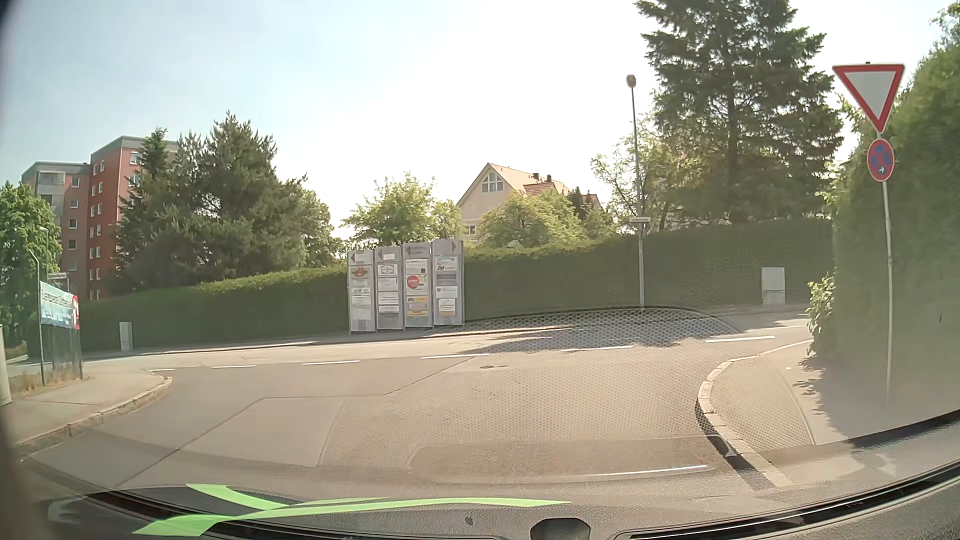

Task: Follow the waypoints while adhering to traffic rules and regulations

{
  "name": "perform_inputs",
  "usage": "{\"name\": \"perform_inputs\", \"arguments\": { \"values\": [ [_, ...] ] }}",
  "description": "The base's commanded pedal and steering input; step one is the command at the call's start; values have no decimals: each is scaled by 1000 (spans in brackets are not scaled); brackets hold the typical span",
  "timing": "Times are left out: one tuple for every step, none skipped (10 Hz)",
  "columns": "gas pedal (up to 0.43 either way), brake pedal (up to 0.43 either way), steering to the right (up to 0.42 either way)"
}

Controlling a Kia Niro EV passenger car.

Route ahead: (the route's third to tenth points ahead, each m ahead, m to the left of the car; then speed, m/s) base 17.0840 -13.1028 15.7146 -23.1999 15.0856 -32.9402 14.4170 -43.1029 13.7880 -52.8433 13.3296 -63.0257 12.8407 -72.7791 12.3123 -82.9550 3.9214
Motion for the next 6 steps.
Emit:
{"name": "perform_inputs", "arguments": {
  "values": [
    [0,213,68],
    [0,207,68],
    [0,207,68],
    [0,207,68],
    [0,207,68],
    [0,207,68]
  ]
}}
